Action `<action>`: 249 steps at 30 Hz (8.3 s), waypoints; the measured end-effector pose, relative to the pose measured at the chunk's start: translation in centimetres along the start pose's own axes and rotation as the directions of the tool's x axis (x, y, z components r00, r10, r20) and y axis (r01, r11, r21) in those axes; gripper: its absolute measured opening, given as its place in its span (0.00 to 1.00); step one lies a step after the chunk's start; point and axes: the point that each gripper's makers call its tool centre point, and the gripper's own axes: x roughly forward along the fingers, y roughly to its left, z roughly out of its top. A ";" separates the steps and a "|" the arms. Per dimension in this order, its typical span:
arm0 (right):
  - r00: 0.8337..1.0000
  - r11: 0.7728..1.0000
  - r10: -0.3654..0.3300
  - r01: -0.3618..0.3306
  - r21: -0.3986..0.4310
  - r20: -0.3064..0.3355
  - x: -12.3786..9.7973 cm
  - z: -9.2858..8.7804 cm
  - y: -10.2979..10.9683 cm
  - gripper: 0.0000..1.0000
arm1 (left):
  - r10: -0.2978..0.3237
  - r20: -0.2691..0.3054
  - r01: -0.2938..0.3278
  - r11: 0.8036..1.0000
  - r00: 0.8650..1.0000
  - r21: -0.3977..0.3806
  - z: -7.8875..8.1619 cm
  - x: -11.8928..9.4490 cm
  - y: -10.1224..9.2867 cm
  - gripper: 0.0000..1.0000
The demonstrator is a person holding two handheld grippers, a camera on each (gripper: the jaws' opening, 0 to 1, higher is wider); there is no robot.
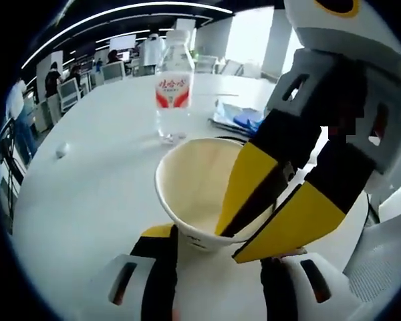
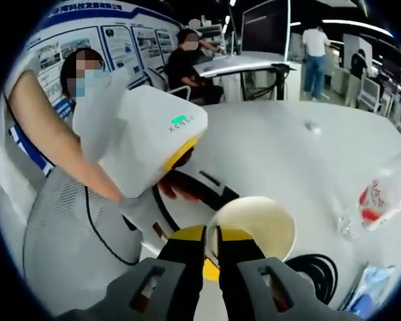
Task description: Arrange the tabletop items into an orderly group along one side of the table until the central work area is clear of visible clutter.
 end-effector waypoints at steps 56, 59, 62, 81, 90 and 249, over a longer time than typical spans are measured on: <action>0.981 0.994 -0.096 0.104 -0.038 0.171 -5.4 0.4 1.3 0.57 | 0.056 0.074 -0.060 0.997 0.996 0.054 2.0 -2.9 0.8 0.79; 0.974 0.991 -0.127 0.133 -0.020 0.186 -6.0 0.3 1.0 0.61 | 0.051 0.077 -0.056 0.996 0.996 0.066 2.3 -3.0 0.7 0.80; 0.968 0.987 -0.159 0.162 0.004 0.196 -6.9 0.0 0.8 0.66 | 0.047 0.078 -0.053 0.996 0.996 0.077 2.5 -3.1 0.5 0.81; 0.854 0.880 -0.439 0.346 0.326 0.279 -15.2 -5.3 -1.5 0.68 | 0.033 0.086 -0.045 0.990 0.996 0.134 3.7 -4.1 -0.4 0.81; 0.783 0.796 -0.557 0.410 0.445 0.276 -19.2 -8.6 -1.9 0.68 | 0.033 0.083 -0.045 0.987 0.996 0.154 3.7 -4.9 -0.5 0.81; 0.942 0.954 -0.261 0.219 0.204 0.210 -18.1 -16.4 -16.6 0.38 | 0.202 -0.006 -0.186 0.889 0.979 -0.418 5.9 7.9 -15.1 0.51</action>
